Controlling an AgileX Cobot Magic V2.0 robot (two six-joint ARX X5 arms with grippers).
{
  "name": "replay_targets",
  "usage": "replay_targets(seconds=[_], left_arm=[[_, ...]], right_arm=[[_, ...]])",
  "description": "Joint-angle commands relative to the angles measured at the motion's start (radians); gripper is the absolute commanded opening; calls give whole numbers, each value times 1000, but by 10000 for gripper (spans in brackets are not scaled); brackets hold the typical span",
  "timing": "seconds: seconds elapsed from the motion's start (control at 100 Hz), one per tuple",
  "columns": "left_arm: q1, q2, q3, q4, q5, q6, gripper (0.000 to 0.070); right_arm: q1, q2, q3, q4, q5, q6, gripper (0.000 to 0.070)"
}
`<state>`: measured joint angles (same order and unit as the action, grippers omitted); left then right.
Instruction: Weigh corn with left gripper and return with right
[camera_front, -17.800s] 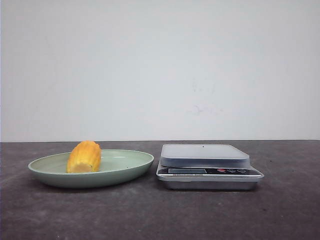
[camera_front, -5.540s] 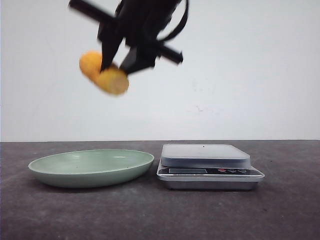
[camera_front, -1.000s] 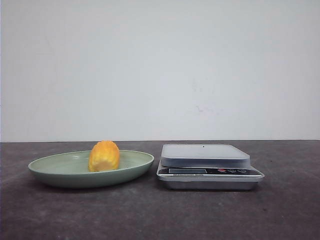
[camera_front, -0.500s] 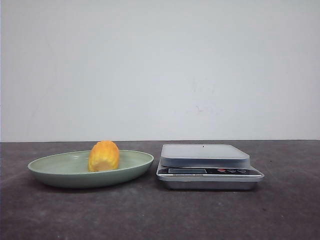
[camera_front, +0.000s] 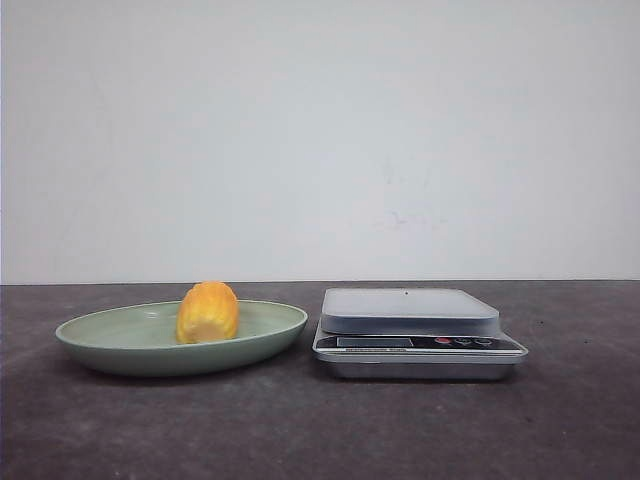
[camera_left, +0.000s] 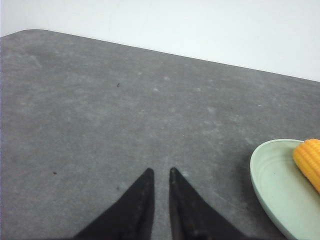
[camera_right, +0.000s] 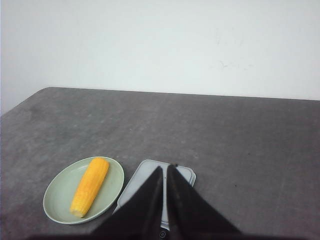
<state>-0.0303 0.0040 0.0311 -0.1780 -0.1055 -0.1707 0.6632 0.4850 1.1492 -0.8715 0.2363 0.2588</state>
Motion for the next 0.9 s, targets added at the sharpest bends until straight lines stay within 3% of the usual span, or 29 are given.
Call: replay_targets(seconds=[0.0, 0.46, 0.53, 0.7, 0.89], left_arm=[[0, -1, -18, -5, 2, 12, 11], [0, -1, -17, -5, 2, 12, 11], [0, -1, -17, -5, 2, 12, 11], [0, -1, -17, -5, 2, 12, 11], [0, -1, -17, -5, 2, 12, 11]], right_arm=[[9, 3, 9, 11, 1, 2, 5], [9, 3, 8, 11, 0, 1, 5], [-2, -2, 9, 11, 9, -31, 5], [-163, -37, -11, 48, 13, -206, 5], [-396, -181, -242, 282, -39, -279, 5]])
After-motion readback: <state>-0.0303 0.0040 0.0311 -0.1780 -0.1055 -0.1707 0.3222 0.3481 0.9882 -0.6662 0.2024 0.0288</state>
